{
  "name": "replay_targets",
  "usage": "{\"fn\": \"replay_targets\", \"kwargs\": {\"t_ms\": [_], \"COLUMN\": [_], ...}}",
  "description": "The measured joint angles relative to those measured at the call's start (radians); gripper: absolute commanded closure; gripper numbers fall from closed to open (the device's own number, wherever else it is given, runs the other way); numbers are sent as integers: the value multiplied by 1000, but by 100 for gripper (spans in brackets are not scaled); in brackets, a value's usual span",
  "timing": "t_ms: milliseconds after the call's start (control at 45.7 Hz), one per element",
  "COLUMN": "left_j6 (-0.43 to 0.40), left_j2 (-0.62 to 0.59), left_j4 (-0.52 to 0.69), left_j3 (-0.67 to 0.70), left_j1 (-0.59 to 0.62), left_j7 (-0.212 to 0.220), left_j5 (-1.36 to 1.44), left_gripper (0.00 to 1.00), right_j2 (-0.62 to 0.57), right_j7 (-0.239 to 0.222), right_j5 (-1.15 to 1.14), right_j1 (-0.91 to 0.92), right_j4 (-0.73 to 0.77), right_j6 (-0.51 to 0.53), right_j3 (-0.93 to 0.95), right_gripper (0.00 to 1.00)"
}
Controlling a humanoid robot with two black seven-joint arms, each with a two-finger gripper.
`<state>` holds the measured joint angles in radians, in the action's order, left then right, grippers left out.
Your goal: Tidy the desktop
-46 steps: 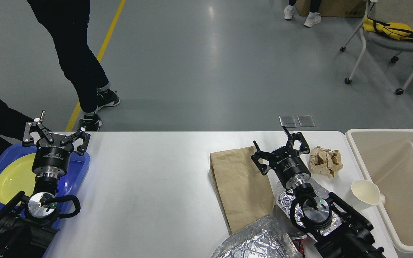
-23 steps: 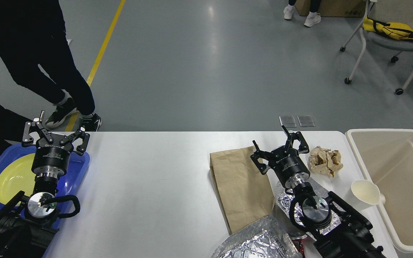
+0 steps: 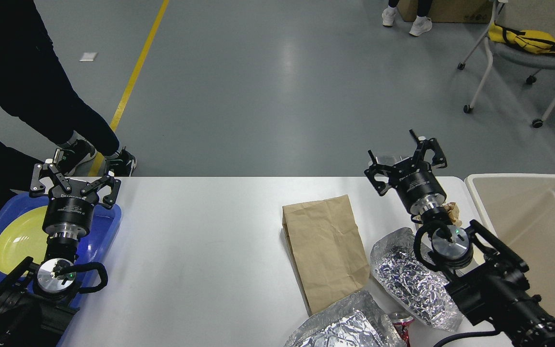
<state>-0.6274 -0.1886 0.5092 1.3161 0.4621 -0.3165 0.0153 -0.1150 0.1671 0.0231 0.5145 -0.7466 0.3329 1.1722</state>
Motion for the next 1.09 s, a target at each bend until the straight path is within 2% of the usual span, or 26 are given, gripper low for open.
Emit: {"fn": "replay_targets", "kwargs": {"t_ms": [306, 1094], "left_j6": [0, 0], "left_j2": [0, 0], "left_j4": [0, 0], "left_j3": [0, 0], "left_j1": [0, 0], "left_j7": [1, 1], "left_j5": [0, 0], "left_gripper": [3, 3], "right_j2": [-93, -91], "right_j7": [0, 0], "right_j5": [0, 0], "right_j1": [72, 53], "right_j4": [63, 72], "right_j6": [0, 0], "right_j3": [-4, 7], "right_gripper": [0, 0]}}
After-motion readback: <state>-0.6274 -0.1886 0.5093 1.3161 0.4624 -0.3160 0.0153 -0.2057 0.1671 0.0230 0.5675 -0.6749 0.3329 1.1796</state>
